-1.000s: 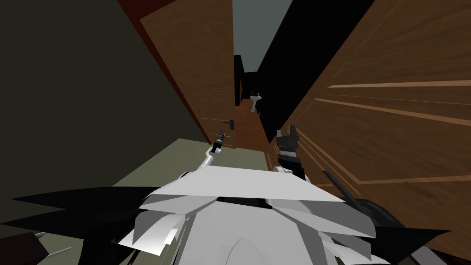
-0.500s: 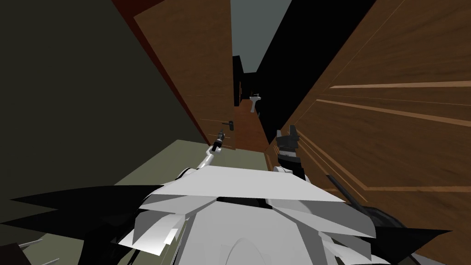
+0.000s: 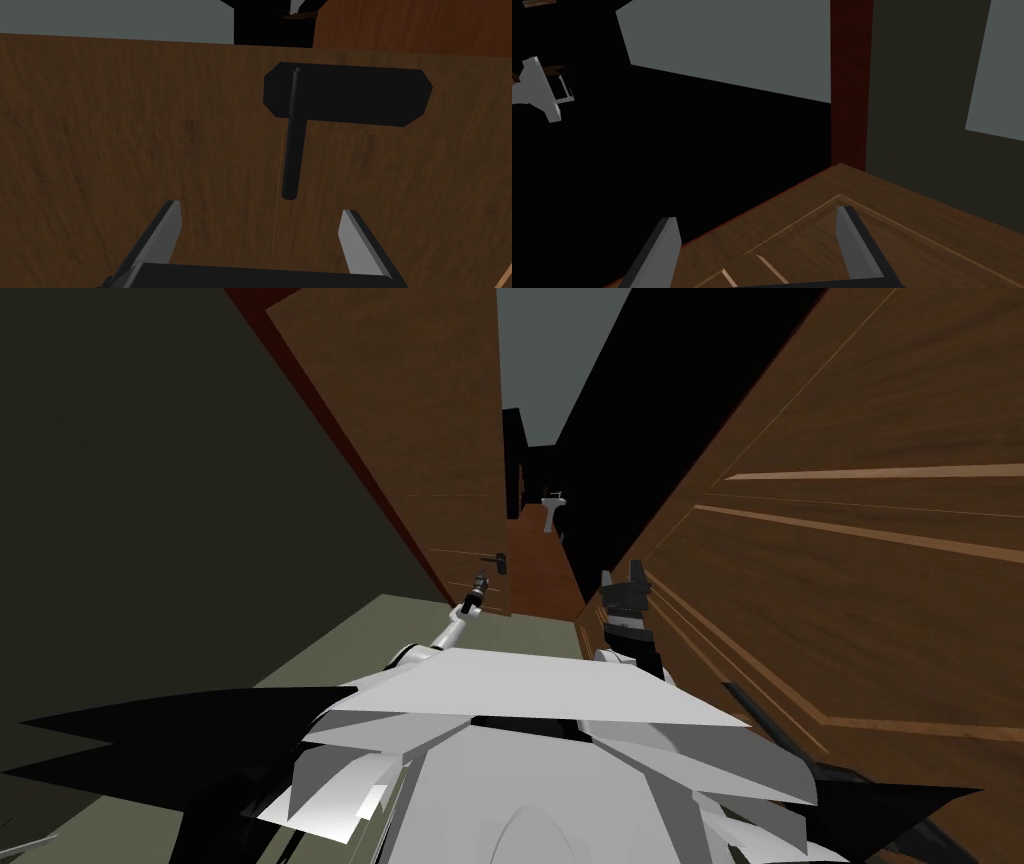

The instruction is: Pull the door open

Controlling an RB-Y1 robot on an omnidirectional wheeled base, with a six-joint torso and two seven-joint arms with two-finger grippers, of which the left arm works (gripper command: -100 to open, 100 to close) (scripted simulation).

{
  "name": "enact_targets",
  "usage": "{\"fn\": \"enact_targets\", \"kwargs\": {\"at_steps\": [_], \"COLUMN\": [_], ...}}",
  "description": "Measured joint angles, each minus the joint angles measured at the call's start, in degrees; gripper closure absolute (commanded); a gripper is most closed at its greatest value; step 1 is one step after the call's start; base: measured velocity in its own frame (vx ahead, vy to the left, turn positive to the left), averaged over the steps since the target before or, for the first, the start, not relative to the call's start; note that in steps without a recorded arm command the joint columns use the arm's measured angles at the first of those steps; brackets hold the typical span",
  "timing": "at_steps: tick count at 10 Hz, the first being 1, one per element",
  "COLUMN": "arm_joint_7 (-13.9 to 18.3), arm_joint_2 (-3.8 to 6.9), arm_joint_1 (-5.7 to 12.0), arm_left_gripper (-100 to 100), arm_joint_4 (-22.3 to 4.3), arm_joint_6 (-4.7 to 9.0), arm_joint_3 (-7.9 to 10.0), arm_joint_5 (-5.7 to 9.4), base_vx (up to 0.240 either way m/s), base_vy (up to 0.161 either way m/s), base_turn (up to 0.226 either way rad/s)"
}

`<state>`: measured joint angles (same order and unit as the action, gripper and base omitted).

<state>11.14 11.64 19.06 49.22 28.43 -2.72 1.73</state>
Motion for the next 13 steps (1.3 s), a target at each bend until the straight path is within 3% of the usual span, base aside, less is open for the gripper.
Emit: {"fn": "enact_targets", "kwargs": {"at_steps": [10, 11, 12, 13], "arm_joint_7": [0.9, 0.9, 1.1, 1.2], "arm_joint_2": [1.26, 1.26, 1.96, 2.27], "arm_joint_1": [7.48, 7.56, 6.19, 6.32], "arm_left_gripper": [-100, -100, -100, -100], "arm_joint_4": [-12.5, -12.7, -11.0, -11.6], "arm_joint_6": [-0.22, -0.20, -0.83, -0.64], "arm_joint_3": [0.20, 0.20, 0.99, 1.52], "arm_joint_5": [1.27, 1.29, 1.26, 1.27], "base_vx": [0.075, 0.062, 0.059, 0.063], "base_vy": [0.004, -0.019, -0.018, -0.027], "base_turn": [-0.016, -0.254, -0.145, -0.235]}}
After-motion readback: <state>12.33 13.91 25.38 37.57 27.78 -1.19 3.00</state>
